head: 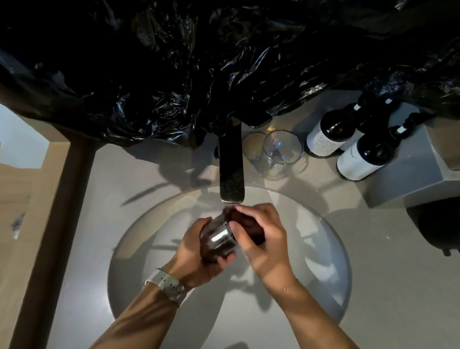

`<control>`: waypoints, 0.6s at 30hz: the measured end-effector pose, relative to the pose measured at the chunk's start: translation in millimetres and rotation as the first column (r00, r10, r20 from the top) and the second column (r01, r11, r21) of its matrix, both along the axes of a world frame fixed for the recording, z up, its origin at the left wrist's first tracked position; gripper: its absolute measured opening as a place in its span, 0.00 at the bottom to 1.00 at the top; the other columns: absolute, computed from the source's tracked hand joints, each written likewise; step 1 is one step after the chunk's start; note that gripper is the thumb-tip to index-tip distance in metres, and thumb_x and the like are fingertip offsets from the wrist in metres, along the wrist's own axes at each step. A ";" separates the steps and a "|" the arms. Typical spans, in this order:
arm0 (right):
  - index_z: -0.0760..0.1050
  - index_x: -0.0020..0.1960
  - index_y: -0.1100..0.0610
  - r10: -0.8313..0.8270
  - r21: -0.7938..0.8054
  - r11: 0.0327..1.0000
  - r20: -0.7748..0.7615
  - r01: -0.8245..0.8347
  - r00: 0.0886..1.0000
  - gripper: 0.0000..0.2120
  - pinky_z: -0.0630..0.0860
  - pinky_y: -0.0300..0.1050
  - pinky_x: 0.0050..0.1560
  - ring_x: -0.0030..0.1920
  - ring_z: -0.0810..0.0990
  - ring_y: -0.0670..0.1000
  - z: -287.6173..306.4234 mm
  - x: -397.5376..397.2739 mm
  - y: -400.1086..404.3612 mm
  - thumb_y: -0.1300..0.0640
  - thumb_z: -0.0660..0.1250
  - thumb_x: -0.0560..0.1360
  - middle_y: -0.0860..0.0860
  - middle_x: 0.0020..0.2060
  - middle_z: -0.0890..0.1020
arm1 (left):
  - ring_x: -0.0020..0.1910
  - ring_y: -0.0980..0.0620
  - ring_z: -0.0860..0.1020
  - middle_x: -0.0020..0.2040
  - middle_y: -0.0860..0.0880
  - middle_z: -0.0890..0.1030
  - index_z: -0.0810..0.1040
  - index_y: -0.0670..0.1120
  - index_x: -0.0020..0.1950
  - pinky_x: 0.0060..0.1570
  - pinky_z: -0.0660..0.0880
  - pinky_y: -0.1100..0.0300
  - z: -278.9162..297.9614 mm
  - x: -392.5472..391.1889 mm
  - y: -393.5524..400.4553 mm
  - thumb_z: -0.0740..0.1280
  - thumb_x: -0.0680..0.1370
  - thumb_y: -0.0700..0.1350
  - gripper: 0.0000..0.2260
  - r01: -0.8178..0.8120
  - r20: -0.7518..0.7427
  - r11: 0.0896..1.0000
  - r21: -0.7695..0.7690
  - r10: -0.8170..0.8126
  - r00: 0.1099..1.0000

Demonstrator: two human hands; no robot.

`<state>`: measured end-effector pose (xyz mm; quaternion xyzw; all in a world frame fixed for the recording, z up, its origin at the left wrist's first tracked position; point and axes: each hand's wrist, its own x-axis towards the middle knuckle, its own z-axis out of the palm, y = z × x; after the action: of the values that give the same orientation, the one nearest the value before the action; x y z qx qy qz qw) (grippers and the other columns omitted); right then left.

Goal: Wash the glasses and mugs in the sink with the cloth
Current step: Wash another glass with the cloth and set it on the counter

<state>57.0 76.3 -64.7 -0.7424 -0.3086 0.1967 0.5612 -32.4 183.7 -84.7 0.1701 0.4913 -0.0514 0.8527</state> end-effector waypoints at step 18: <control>0.79 0.48 0.51 -0.002 -0.003 1.000 -0.090 0.002 0.996 0.06 0.72 0.34 0.49 0.46 0.78 0.45 -8.2 -4.2 8.2 0.59 0.70 0.72 0.51 0.45 0.78 | 0.28 0.44 0.76 0.37 0.38 0.83 0.76 0.39 0.53 0.19 0.69 0.66 7.7 -5.0 1.7 0.58 0.80 0.54 0.19 -0.164 -0.054 0.982 0.092 0.169 0.984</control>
<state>52.8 84.5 -72.9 -0.7338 -0.2820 0.2299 0.5738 -37.4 185.5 -76.9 0.1637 0.5317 0.0363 0.8302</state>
